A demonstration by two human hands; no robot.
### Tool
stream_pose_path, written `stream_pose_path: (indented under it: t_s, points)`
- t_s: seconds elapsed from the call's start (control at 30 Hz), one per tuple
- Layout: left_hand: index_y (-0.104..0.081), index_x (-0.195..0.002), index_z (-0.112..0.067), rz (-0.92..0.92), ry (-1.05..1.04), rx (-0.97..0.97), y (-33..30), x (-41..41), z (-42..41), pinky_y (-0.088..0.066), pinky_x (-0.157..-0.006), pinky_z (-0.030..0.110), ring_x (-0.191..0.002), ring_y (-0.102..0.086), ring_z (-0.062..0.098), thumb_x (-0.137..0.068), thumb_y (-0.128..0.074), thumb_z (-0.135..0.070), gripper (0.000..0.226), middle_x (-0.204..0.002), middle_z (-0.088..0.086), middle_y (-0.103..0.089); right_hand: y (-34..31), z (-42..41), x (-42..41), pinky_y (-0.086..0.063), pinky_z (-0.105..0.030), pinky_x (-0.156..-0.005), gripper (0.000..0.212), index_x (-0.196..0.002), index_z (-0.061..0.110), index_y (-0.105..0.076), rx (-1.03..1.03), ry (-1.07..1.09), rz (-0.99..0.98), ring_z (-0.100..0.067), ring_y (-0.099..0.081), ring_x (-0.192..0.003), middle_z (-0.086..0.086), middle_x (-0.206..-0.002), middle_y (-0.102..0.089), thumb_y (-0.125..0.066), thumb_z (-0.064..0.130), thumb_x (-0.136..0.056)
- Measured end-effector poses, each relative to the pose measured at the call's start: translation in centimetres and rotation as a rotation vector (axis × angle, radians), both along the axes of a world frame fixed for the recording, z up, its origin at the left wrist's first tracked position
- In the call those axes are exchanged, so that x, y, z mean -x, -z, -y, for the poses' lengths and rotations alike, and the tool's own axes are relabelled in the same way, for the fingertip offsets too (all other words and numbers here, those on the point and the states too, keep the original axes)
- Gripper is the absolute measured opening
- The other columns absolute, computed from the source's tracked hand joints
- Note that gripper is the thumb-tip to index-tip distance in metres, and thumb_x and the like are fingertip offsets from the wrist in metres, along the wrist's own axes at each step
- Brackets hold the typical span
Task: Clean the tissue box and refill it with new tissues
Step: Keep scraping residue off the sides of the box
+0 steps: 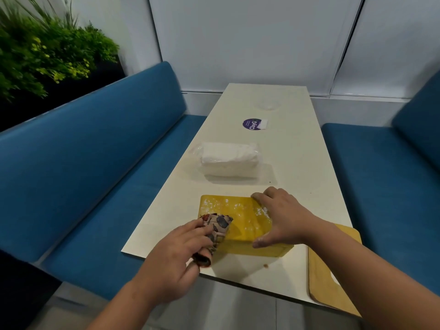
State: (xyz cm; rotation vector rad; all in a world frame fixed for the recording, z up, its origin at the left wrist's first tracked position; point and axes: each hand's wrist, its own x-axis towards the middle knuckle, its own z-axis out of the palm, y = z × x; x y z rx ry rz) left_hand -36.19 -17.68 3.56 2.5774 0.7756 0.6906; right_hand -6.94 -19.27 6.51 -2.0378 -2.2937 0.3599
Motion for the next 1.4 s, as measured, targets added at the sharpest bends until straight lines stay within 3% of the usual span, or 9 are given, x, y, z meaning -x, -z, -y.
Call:
stream_pose_path:
  t_s: [0.17,0.33,0.43,0.5,0.67,0.87,1.0,1.2,1.4]
  points:
    - [-0.054,-0.135,-0.029,-0.062,-0.006,0.126,-0.4,0.4,0.6,-0.028,-0.11,0.023,-0.145,-0.017,0.003,-0.086,-0.039,-0.07,0.066,-0.15,-0.019,-0.035,0.0,-0.1,-0.1,-0.033,-0.033,-0.105,0.114,-0.149,0.029,-0.024,0.014,0.008,-0.029,-0.018,-0.034,-0.124,0.004,-0.136,-0.036,-0.073,0.076,-0.057]
    - [-0.069,-0.107,-0.023,0.127,-0.322,-0.051,1.2,-2.6,0.7,-0.047,-0.097,0.029,-0.12,-0.048,0.002,-0.079,-0.071,-0.028,0.028,-0.122,-0.011,-0.062,0.1,-0.1,-0.1,-0.034,-0.033,-0.105,0.114,-0.149,0.029,-0.024,0.02,0.01,-0.026,-0.019,-0.034,-0.123,0.004,-0.136,-0.036,-0.073,0.077,-0.056]
    - [-0.055,-0.127,-0.025,0.195,-0.628,0.227,1.2,-3.3,0.6,-0.044,-0.101,0.03,-0.118,-0.046,0.01,-0.07,-0.083,-0.023,0.063,-0.133,-0.009,-0.045,0.0,-0.1,-0.2,-0.033,-0.033,-0.105,0.114,-0.15,0.027,-0.023,0.037,0.024,-0.029,-0.019,-0.033,-0.126,0.003,-0.139,-0.035,-0.073,0.075,-0.059]
    - [-0.055,-0.128,-0.028,0.176,-0.724,0.39,0.7,-3.5,0.7,-0.046,-0.098,0.033,-0.114,-0.05,0.013,-0.069,-0.084,-0.025,0.066,-0.123,-0.009,-0.054,0.1,-0.1,-0.2,-0.032,-0.033,-0.105,0.114,-0.15,0.026,-0.023,0.037,0.027,-0.035,-0.019,-0.033,-0.127,0.002,-0.139,-0.035,-0.074,0.074,-0.059]
    - [-0.065,-0.071,-0.024,0.259,-0.68,0.513,-0.5,-2.6,0.8,-0.054,-0.067,0.039,-0.073,-0.064,0.014,-0.064,-0.082,-0.02,0.019,-0.072,-0.004,-0.065,0.1,0.0,0.1,-0.032,-0.034,-0.106,0.113,-0.15,0.024,-0.024,0.009,0.013,0.019,-0.019,-0.033,-0.126,0.001,-0.14,-0.035,-0.072,0.073,-0.06]
    - [-0.064,-0.095,-0.01,0.646,-0.597,0.942,-3.0,-1.0,-2.1,-0.058,-0.075,0.051,-0.083,-0.071,0.032,-0.062,-0.069,-0.018,0.035,-0.091,0.017,-0.072,0.1,0.0,0.9,-0.034,-0.034,-0.1,0.115,-0.152,0.035,-0.011,-0.027,-0.022,0.085,-0.021,-0.035,-0.118,0.002,-0.132,-0.035,-0.068,0.069,-0.057]
    - [-0.053,-0.096,-0.03,0.38,-0.627,0.858,-3.3,-1.0,-4.0,-0.055,-0.082,0.045,-0.089,-0.066,0.021,-0.087,-0.057,-0.056,0.027,-0.096,0.002,-0.068,0.2,-0.1,1.3,-0.031,-0.037,-0.1,0.116,-0.148,0.043,-0.01,-0.039,-0.003,0.111,-0.02,-0.033,-0.113,0.003,-0.123,-0.031,-0.064,0.078,-0.051]
    - [-0.062,-0.121,-0.032,-0.1,-0.455,0.163,-3.1,-2.5,-5.5,-0.046,-0.069,0.026,-0.085,-0.056,0.011,-0.098,-0.047,-0.036,0.028,-0.109,-0.01,-0.056,0.4,-0.2,2.0,-0.031,-0.034,-0.101,0.112,-0.148,0.034,-0.022,-0.067,-0.017,0.054,-0.019,-0.034,-0.119,0.004,-0.131,-0.031,-0.072,0.07,-0.055]
    - [-0.062,-0.127,-0.033,-0.226,-0.328,-0.052,-2.2,-2.7,-6.6,-0.035,-0.066,0.022,-0.089,-0.053,0.014,-0.097,-0.053,-0.032,0.031,-0.117,-0.012,-0.055,0.1,-0.4,1.9,-0.028,-0.035,-0.104,0.115,-0.149,0.035,-0.02,-0.029,-0.014,0.036,-0.019,-0.031,-0.123,0.005,-0.134,-0.029,-0.075,0.072,-0.055]
